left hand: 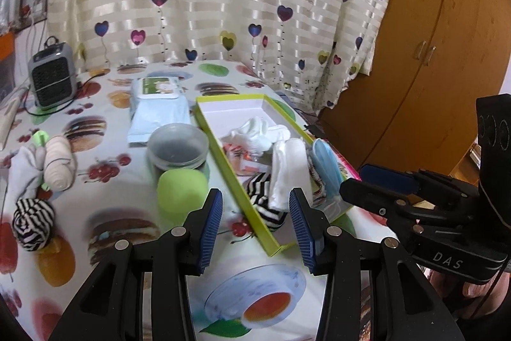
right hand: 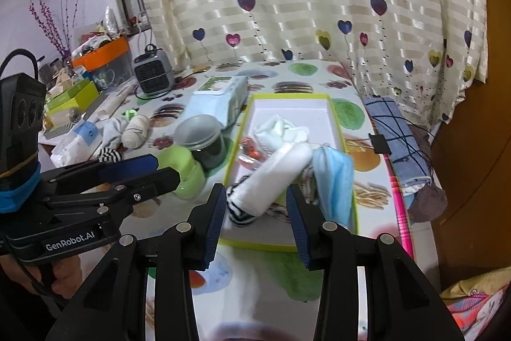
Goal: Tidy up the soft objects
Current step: 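Withdraw both grippers from the box back over the table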
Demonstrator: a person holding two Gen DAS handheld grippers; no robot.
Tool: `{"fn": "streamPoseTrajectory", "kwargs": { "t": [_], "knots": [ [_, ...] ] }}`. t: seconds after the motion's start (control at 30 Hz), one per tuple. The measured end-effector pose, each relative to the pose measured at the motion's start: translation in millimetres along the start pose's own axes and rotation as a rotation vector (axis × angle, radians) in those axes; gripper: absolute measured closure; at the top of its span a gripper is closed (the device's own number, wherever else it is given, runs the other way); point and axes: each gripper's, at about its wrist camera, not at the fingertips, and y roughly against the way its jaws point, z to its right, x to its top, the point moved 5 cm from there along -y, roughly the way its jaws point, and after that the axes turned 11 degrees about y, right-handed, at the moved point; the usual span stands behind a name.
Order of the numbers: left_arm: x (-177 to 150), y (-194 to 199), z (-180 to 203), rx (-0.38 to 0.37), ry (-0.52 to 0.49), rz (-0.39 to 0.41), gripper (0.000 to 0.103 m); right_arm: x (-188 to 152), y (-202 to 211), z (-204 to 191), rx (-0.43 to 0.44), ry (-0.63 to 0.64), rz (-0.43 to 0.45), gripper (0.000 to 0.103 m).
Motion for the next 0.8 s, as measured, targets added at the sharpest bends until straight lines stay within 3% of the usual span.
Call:
{"fn": "streamPoseTrajectory", "kwargs": {
  "t": [0.07,0.8],
  "knots": [
    [-2,3,-5,0.01,0.007,0.002,0.061,1,0,-4,0.005,0.002,0.004,0.056],
    [-14,24,-44,0.101,0.069,0.018,0.061,6,-9,-41,0.072,0.053,0.004,0.056]
  ]
}}
